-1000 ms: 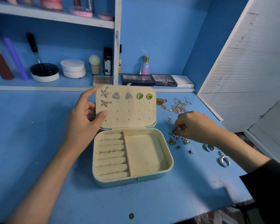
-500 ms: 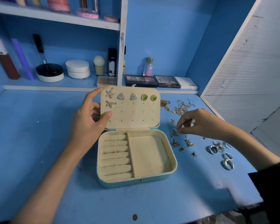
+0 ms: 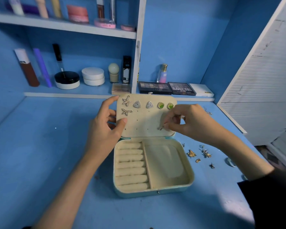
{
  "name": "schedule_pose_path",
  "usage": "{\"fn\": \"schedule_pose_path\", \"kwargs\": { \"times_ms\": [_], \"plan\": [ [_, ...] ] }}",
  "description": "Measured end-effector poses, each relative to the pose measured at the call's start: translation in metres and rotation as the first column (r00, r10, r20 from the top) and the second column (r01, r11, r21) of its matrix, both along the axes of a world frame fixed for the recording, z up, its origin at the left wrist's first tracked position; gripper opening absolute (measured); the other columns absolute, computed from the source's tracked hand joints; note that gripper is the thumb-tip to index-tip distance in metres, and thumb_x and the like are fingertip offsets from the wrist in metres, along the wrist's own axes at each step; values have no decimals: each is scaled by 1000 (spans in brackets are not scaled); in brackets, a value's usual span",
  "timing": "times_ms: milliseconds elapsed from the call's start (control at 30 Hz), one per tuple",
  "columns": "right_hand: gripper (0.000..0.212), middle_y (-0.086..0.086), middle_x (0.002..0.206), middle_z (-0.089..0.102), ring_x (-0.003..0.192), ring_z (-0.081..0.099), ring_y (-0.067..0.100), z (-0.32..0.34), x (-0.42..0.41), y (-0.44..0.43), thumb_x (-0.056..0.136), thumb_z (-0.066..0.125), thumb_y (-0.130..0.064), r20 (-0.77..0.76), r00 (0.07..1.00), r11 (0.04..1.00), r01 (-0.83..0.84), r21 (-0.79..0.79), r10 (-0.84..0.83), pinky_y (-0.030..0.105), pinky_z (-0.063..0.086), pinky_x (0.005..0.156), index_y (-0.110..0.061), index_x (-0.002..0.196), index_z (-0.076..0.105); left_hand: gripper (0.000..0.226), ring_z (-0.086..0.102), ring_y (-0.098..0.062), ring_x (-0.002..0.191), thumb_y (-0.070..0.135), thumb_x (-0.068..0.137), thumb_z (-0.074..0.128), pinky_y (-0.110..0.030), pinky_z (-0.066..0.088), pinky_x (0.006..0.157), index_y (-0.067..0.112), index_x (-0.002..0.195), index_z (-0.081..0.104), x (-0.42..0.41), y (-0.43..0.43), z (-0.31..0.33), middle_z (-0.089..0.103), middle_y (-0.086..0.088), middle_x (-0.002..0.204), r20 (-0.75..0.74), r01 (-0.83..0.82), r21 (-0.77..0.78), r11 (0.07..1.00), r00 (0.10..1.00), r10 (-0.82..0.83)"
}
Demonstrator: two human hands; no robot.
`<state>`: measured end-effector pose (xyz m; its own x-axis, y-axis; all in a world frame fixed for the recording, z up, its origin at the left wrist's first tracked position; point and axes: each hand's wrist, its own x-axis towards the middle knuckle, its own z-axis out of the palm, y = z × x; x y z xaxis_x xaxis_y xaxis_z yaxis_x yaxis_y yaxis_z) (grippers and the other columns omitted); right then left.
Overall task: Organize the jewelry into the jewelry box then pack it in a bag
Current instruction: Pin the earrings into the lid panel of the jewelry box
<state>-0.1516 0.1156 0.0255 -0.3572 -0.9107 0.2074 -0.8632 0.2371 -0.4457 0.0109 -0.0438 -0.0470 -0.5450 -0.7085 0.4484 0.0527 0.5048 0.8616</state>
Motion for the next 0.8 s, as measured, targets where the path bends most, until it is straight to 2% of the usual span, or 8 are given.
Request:
{"fn": "schedule_pose_path", "kwargs": {
  "times_ms": [67,133,233,300,500,600,800],
  "plan": [
    [23,-4,70,59,66,52,12,-2,9,-9,80,69,-16,-22,1000,1000,13,-19,-14,30,46,66,-33,68,60,50,62,-9,74,26,77,65,-26,51,69,41,121,46,0,1,1,64,11,86,-8,-4,6,1000,1000,4],
    [16,-7,71,56,67,50,13,-5,17,-17,80,67,-19,-62,998,999,32,-17,-33,35,46,69,-30,70,61,48,61,-10,73,27,76,62,-24,52,69,43,118,47,0,2,2,63,12,89,-24,-4,16,1000,1000,5],
    [9,-11,69,51,69,48,12,-6,26,-26,81,65,-21,-121,991,998,45,-36,-49,34,44,68,-27,74,64,47,59,-10,75,25,76,64,-22,51,68,49,113,47,0,4,5,60,14,92,-44,-8,9,1000,999,8],
    [5,-12,66,47,69,47,13,-7,31,-30,83,63,-22,-157,985,997,64,-52,-71,32,42,66,-25,80,67,48,58,-9,77,21,79,66,-21,51,67,46,114,46,-1,5,5,57,14,93,-55,-14,-8,1000,998,13],
    [11,-10,71,46,73,49,15,-6,41,-42,86,59,-28,-232,965,988,99,-115,-124,30,37,62,-22,86,69,57,57,-7,76,5,82,70,-17,48,64,47,110,45,-1,6,7,57,12,90,-66,-18,-41,999,998,15],
    [14,-10,74,46,74,50,17,-4,45,-45,87,60,-30,-247,960,986,101,-131,-131,29,32,61,-20,88,69,54,56,-5,76,5,81,71,-11,45,62,42,112,47,-1,6,7,58,12,89,-59,-28,-57,998,998,24],
    [14,-10,69,41,76,52,21,-2,49,-48,87,59,-30,-268,951,984,120,-130,-151,28,28,62,-18,88,67,50,57,-6,80,7,82,71,-12,46,63,36,114,48,0,8,8,59,10,90,-68,-27,-69,997,997,22]
  ]
}}
